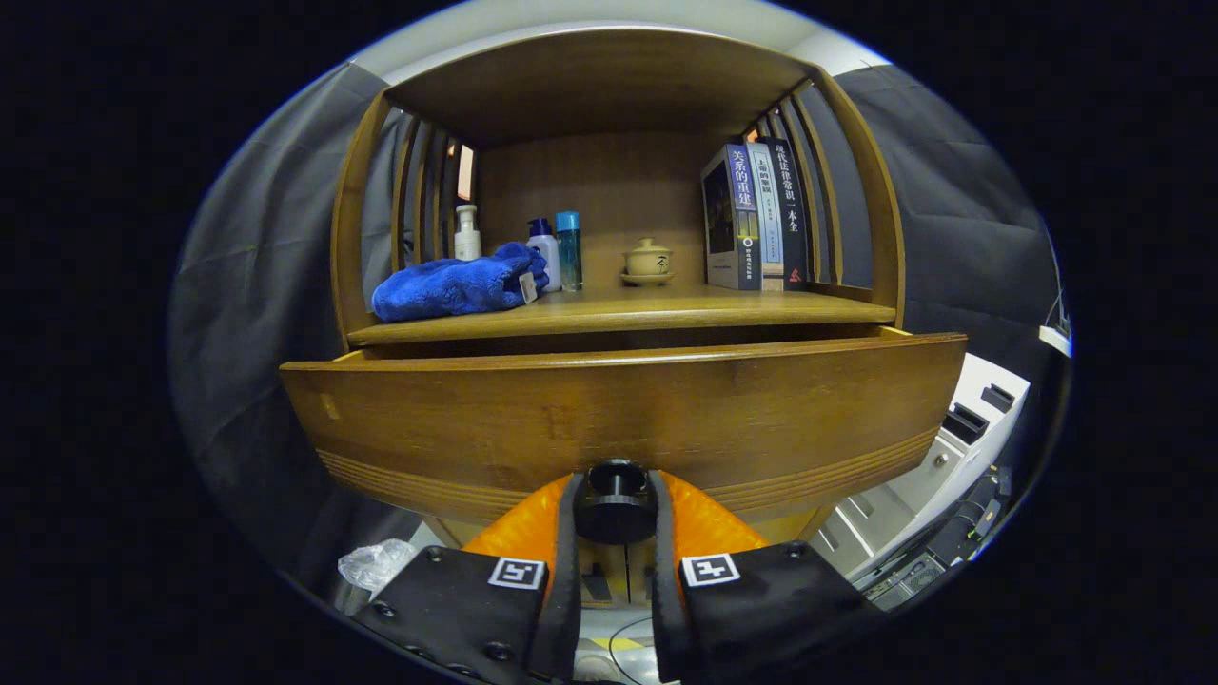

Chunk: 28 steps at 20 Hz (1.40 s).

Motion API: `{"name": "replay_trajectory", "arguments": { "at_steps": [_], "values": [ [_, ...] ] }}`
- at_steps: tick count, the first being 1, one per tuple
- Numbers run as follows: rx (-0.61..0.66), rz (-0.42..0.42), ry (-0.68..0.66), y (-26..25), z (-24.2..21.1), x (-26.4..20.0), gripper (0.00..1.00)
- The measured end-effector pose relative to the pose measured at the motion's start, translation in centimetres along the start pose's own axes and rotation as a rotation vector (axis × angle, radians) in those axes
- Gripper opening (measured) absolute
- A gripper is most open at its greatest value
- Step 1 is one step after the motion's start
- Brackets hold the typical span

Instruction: Pull open the drawer, take out the items inside it, and place them on the countertop above the cabinet.

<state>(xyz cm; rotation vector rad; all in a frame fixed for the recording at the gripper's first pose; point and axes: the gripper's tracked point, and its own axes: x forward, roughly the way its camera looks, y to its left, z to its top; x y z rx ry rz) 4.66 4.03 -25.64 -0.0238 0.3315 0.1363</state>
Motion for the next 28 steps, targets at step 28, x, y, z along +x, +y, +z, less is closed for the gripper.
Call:
{"name": "replay_trajectory", "arguments": {
  "at_steps": [28],
  "values": [
    [0.017, 0.005, 0.125, 0.7, -3.8, -8.6, 0.39]
  ]
}}
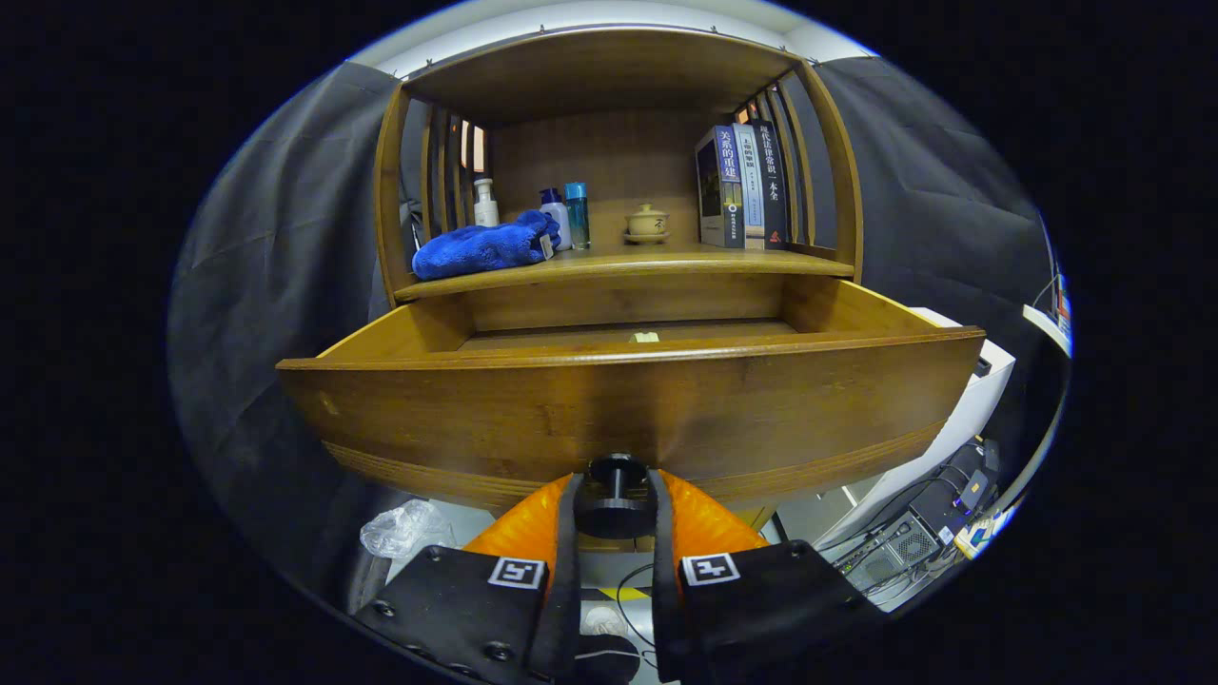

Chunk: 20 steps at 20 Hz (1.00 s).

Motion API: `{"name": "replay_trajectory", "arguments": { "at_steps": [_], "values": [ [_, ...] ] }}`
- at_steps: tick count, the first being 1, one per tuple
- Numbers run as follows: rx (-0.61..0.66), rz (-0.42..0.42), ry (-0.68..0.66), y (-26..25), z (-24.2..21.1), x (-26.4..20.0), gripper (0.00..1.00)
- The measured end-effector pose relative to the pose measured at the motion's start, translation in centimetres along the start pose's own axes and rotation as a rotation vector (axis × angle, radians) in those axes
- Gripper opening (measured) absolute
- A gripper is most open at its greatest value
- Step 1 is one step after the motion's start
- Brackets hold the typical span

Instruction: Pull open the drawer, take out the items inside it, and place them on the countertop above the cabinet.

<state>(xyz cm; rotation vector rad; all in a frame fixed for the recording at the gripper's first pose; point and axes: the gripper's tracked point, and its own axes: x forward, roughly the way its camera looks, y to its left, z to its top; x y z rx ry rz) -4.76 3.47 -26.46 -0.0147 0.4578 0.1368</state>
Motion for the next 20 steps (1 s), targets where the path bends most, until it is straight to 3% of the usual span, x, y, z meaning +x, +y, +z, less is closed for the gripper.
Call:
{"name": "replay_trajectory", "arguments": {
  "at_steps": [20],
  "values": [
    [-0.022, 0.014, 0.032, 0.5, -1.5, -1.7, 0.39]
  ]
}}
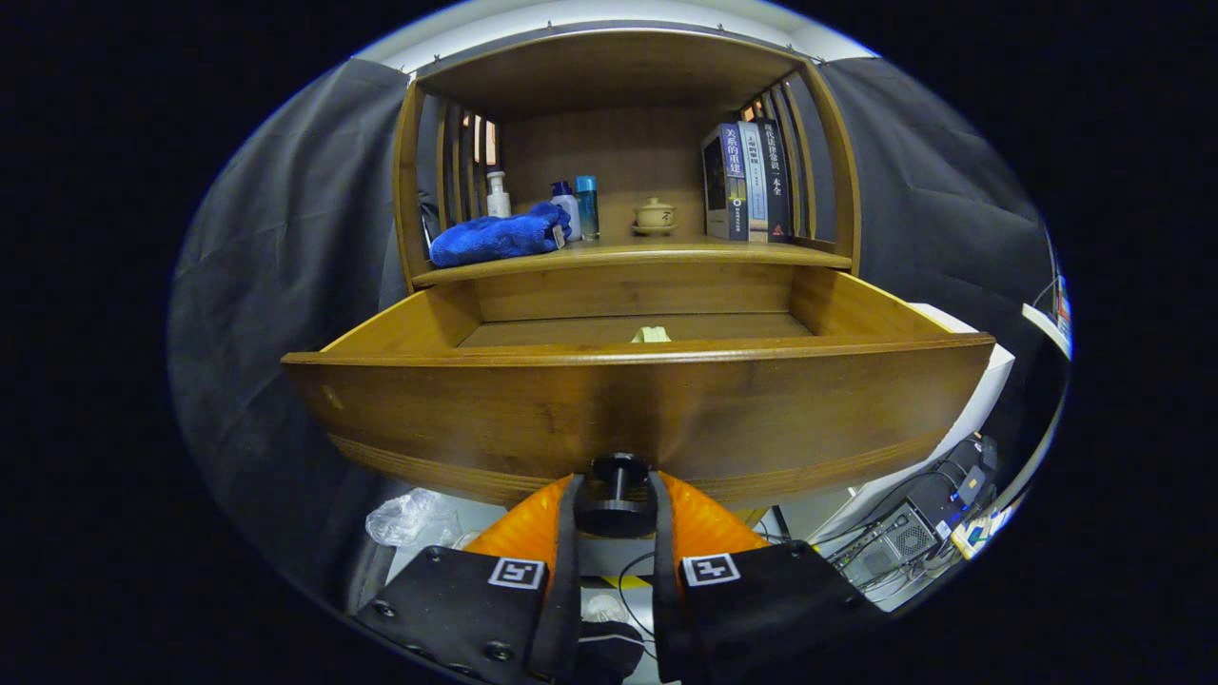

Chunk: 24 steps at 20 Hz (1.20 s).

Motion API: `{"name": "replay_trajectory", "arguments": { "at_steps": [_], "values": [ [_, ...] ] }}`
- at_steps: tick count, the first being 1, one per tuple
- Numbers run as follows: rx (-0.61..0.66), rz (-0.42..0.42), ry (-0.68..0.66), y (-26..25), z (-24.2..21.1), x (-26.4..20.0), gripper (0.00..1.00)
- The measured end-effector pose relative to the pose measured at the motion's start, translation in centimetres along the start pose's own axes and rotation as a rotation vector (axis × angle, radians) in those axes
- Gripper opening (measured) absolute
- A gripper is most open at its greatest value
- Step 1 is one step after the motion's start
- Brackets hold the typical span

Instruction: Pull open the drawer, take out the items inside it, and place them on the countertop above the cabinet.

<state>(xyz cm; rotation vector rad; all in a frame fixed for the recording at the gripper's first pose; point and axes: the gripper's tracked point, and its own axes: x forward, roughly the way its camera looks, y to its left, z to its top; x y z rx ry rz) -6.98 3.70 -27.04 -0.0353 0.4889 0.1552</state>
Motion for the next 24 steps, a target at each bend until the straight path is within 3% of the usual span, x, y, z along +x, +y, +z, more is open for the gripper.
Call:
{"name": "replay_trajectory", "arguments": {
  "at_steps": [6, 16, 24],
  "values": [
    [-0.035, -0.028, -0.004, -0.1, 1.1, -0.7, 0.55],
    [0.035, -0.008, -0.057, 1.0, 5.1, -3.0, 0.99],
    [0.077, 0.034, -0.123, 2.3, 10.3, -4.6, 0.99]
  ]
}}
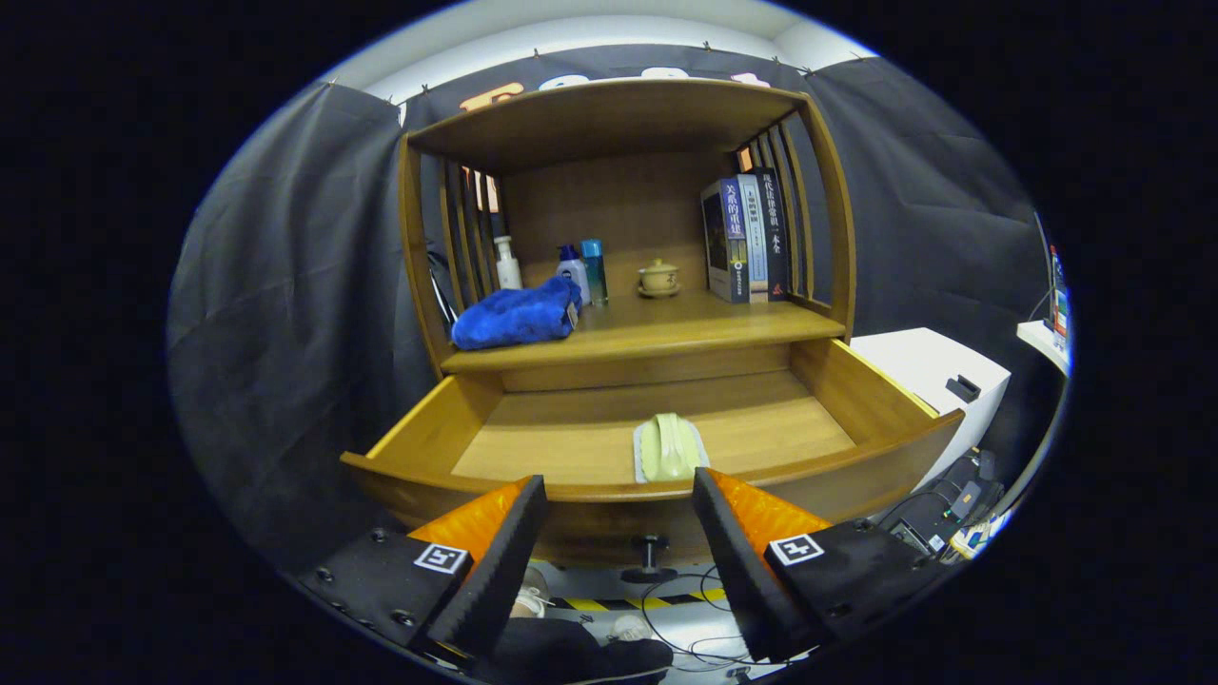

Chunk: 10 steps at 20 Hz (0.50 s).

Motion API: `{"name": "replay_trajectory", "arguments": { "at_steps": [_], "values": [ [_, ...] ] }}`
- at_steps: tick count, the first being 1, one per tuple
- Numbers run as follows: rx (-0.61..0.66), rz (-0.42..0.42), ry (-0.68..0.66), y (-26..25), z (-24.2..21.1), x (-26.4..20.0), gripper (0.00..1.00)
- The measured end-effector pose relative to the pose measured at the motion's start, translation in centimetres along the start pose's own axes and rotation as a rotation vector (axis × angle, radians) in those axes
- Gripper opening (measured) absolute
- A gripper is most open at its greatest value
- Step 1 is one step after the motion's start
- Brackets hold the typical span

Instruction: Pull open the drawer, take out the items inside it, and place them on the countertop above the cabinet.

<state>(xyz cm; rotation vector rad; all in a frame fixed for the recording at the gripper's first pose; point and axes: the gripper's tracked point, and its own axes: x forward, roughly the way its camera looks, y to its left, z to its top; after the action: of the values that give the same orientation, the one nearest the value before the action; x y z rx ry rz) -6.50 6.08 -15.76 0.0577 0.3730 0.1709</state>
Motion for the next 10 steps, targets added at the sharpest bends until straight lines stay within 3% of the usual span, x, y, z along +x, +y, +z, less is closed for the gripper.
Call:
{"name": "replay_trajectory", "arguments": {
  "at_steps": [10],
  "values": [
    [0.004, 0.054, -0.021, 1.1, 6.4, 3.2, 0.99]
  ]
}}
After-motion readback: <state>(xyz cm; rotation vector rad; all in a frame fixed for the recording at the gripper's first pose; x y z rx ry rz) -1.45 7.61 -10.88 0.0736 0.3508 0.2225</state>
